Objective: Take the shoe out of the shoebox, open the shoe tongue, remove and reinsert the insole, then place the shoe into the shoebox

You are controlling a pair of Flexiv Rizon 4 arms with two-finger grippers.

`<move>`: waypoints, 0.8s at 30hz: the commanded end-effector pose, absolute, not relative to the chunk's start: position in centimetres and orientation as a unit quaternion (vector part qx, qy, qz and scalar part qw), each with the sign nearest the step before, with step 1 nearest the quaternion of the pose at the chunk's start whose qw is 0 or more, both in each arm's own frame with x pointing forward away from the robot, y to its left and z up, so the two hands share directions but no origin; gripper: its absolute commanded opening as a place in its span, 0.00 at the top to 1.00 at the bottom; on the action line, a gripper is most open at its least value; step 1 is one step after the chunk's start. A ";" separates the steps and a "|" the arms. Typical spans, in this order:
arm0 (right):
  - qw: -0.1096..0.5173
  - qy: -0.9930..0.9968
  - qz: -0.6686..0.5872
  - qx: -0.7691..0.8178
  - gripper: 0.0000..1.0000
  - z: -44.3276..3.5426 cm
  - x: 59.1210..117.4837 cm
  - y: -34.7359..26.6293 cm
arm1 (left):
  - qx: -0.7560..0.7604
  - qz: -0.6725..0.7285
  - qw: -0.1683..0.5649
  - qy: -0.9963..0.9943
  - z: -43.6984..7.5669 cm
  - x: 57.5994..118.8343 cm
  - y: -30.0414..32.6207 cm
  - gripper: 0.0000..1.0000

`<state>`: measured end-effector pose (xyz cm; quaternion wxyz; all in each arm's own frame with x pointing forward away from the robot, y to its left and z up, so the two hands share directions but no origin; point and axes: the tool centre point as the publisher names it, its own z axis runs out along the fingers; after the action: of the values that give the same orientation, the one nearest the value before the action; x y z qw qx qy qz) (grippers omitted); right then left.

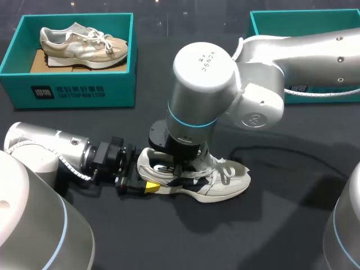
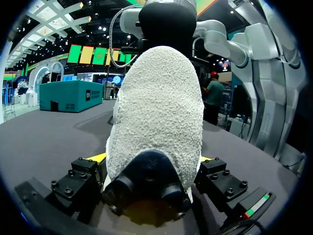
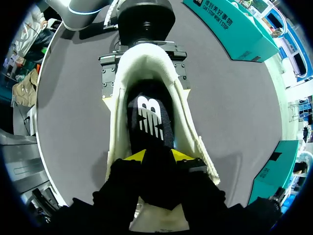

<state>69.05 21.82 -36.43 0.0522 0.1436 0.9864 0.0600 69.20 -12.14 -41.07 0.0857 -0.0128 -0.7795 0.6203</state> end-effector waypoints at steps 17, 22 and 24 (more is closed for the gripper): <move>0.048 0.982 0.033 0.179 0.56 -40.3 69.7 19.6 | -0.012 0.620 0.085 -0.780 -41.3 69.3 -12.2 1.00; 0.010 0.984 0.038 0.173 0.55 -42.2 69.6 20.1 | -0.012 0.620 0.085 -0.780 -41.3 69.3 -12.2 1.00; -0.009 0.985 0.038 0.168 0.55 -43.1 69.1 20.4 | -0.012 0.620 0.085 -0.780 -41.3 69.3 -12.2 1.00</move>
<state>69.05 20.25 -39.93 0.0142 0.1723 0.9844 0.0340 69.18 -12.17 -41.12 0.0854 -0.0127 -0.7799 0.6200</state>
